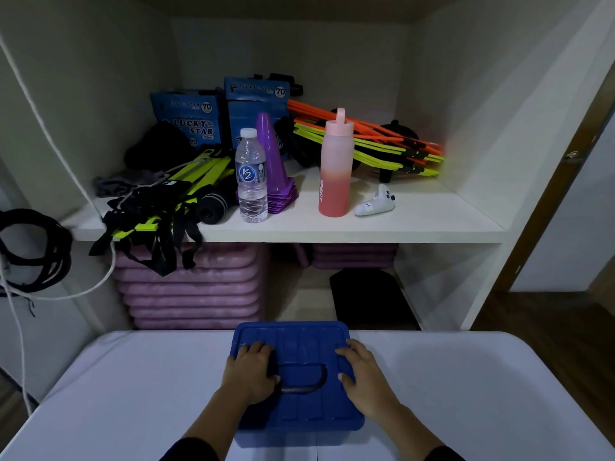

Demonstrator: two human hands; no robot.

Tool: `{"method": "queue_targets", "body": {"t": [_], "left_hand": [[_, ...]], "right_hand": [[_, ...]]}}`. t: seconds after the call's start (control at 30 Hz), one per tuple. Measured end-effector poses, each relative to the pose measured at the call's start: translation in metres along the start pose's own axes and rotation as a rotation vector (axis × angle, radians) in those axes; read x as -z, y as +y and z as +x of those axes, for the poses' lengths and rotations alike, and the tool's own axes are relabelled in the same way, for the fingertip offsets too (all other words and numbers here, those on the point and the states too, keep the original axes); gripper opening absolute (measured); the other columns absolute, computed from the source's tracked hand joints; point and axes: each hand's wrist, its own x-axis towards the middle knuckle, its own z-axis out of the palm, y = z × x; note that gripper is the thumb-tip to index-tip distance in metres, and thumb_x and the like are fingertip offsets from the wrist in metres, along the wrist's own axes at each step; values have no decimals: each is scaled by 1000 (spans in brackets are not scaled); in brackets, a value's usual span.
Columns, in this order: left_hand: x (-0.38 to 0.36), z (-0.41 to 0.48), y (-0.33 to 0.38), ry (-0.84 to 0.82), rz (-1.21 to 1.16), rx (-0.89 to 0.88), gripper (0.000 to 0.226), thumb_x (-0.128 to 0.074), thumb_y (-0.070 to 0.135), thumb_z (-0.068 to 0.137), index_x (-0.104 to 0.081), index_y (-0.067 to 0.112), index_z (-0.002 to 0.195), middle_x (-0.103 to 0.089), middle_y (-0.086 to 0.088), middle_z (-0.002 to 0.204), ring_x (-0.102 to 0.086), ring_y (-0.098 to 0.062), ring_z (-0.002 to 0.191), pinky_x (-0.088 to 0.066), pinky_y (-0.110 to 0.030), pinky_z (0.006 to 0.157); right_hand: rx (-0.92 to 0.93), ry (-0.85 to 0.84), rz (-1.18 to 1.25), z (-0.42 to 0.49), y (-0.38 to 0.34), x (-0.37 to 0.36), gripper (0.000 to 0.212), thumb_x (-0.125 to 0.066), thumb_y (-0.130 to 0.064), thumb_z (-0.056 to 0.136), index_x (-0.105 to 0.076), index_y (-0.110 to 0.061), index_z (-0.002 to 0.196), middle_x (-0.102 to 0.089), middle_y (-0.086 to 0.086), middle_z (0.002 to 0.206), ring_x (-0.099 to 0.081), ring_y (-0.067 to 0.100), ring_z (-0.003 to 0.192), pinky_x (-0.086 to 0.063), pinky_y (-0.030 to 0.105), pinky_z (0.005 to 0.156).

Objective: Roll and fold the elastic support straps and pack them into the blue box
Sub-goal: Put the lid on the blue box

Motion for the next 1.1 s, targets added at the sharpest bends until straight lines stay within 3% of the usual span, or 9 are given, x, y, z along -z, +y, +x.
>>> {"method": "queue_targets", "body": {"t": [0.1, 0.27, 0.33, 0.4, 0.5, 0.67, 0.87, 1.1], "left_hand": [[-3, 5, 15, 51, -34, -70, 69, -50, 48, 87, -20, 26, 145, -14, 1, 156, -12, -28, 143, -19, -47, 116], [-12, 12, 47, -86, -25, -167, 73, -39, 59, 89, -4, 33, 148, 9, 0, 158, 9, -29, 145, -2, -54, 116], [-16, 15, 53, -135, 31, -162, 77, -36, 63, 88, 3, 34, 147, 15, 0, 157, 15, -31, 144, 4, -56, 115], [-19, 18, 54, -153, 55, -150, 79, -35, 65, 87, 7, 35, 147, 18, 1, 156, 19, -31, 143, 7, -57, 114], [-24, 20, 53, -152, 65, -147, 78, -32, 66, 87, 11, 36, 146, 21, 1, 156, 21, -30, 142, 9, -57, 114], [-30, 21, 51, -156, 54, -152, 77, -28, 66, 88, 15, 36, 145, 26, 0, 154, 26, -30, 140, 12, -57, 113], [-35, 24, 50, -166, 49, -148, 76, -26, 65, 89, 18, 36, 143, 30, -1, 152, 31, -30, 138, 16, -58, 111], [-37, 25, 50, -178, 37, -155, 76, -26, 65, 89, 18, 36, 143, 31, -1, 152, 32, -30, 137, 17, -58, 110]], "right_hand": [[-66, 51, 82, 3, 1, 0, 55, -54, -16, 91, -33, -22, 142, -18, -1, 152, -26, 18, 139, -25, 29, 114], [-273, 64, 313, 10, 3, 1, 51, -46, -13, 96, -27, -14, 143, -39, 10, 141, -50, 27, 120, -42, 36, 101], [-297, 70, 399, 12, 3, 5, 39, -40, -7, 97, -38, -12, 135, -53, 11, 121, -56, 21, 97, -48, 37, 90], [-300, 119, 433, 14, 4, 9, 33, -39, 0, 94, -48, -10, 125, -55, 7, 104, -56, 18, 88, -49, 33, 82], [-327, 224, 504, 19, 9, 11, 36, -45, 9, 90, -58, -9, 118, -59, 9, 108, -58, 22, 105, -42, 21, 84], [-342, 197, 562, 23, 15, 12, 36, -70, -2, 79, -66, -10, 114, -66, 6, 106, -59, 18, 107, -42, 21, 89], [-341, 173, 531, 30, 16, 9, 44, -75, -5, 76, -64, -15, 118, -66, 13, 115, -61, 19, 103, -45, 23, 90], [-294, 184, 540, 26, 12, 0, 47, -74, -2, 77, -62, -11, 121, -58, 10, 131, -53, 20, 122, -36, 16, 99]]}}
